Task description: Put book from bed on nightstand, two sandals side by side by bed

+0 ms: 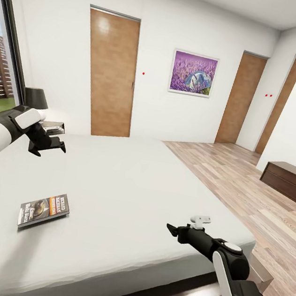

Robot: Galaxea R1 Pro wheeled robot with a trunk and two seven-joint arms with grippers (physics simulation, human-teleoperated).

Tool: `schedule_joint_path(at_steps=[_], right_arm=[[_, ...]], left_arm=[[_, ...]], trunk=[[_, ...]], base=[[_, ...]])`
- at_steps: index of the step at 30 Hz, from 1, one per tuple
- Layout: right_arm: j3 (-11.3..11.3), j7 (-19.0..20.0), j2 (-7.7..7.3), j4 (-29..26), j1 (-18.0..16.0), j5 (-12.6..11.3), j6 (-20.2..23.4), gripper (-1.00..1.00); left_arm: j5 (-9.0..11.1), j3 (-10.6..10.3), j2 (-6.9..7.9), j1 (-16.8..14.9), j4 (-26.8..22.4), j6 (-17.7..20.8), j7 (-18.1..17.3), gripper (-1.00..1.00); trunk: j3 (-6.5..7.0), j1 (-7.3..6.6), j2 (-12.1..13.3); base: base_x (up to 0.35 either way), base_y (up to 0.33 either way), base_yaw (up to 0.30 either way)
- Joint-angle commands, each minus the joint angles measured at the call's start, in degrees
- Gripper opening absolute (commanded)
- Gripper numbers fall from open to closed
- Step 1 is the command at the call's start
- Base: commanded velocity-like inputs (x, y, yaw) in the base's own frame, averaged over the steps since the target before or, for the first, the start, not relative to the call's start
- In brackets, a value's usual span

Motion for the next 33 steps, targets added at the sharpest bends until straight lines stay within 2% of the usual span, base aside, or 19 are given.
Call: schedule_joint_path(at_steps=[1,11,21,25,33], right_arm=[[0.0,0.0,-0.04,0.0,0.0,-0.1,0.2,1.00],[0.0,0.2,-0.01,0.0,0.0,-0.2,0.2,1.00],[-0.2,4.2,-0.08,-0.1,0.0,-0.2,0.2,1.00],[-1.2,4.8,-0.03,-0.1,-0.2,-0.1,0.4,1.00],[-2.6,5.0,0.01,-0.1,-5.3,-0.1,3.5,1.00]], left_arm=[[0.6,-0.3,0.06,0.0,-0.2,0.2,0.5,1.00],[0.7,-0.3,0.13,0.1,-0.1,0.2,0.4,1.00],[0.6,-0.4,0.15,0.3,-0.1,0.2,0.2,1.00],[0.6,-0.4,0.15,0.3,-0.1,0.2,0.2,1.00],[0.4,-0.5,0.10,0.3,-0.1,0.2,0.4,1.00]], trunk=[[-0.06,-0.01,0.0],[-0.06,-0.01,0.0],[-0.06,-0.01,0.0],[-0.06,-0.01,0.0],[-0.06,-0.01,0.0]], base=[[0.000,0.000,0.000],[0.000,0.000,0.000],[0.000,0.000,0.000],[0.000,0.000,0.000],[0.000,0.000,0.000]])
